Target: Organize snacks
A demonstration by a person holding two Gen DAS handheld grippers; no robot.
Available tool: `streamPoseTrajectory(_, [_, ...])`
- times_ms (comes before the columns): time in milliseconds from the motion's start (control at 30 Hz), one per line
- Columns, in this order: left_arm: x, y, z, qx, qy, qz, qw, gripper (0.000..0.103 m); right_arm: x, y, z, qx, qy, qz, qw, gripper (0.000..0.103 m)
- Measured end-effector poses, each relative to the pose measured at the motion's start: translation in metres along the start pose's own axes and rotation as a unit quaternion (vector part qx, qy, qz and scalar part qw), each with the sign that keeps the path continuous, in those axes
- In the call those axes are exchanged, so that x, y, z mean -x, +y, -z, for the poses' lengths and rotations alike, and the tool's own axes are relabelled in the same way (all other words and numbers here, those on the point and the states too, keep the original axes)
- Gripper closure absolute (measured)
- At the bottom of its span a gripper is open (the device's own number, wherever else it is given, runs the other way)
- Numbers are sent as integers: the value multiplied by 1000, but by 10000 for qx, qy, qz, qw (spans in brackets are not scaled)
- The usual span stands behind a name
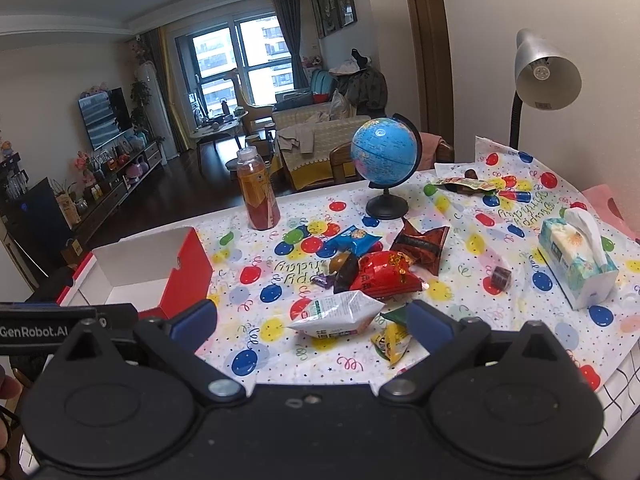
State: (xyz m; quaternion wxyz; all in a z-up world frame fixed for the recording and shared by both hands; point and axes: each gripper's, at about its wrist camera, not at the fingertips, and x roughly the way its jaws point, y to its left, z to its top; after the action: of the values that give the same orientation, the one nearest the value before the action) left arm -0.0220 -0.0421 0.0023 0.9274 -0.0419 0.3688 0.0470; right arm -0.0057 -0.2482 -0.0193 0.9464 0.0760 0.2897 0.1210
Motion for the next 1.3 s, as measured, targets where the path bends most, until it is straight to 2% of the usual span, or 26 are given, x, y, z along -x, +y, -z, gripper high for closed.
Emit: streamPoseTrajectory(1300, [-4,-3,1,-29,60,41,10000,3,0,-3,0,-17,76,38,10000,2])
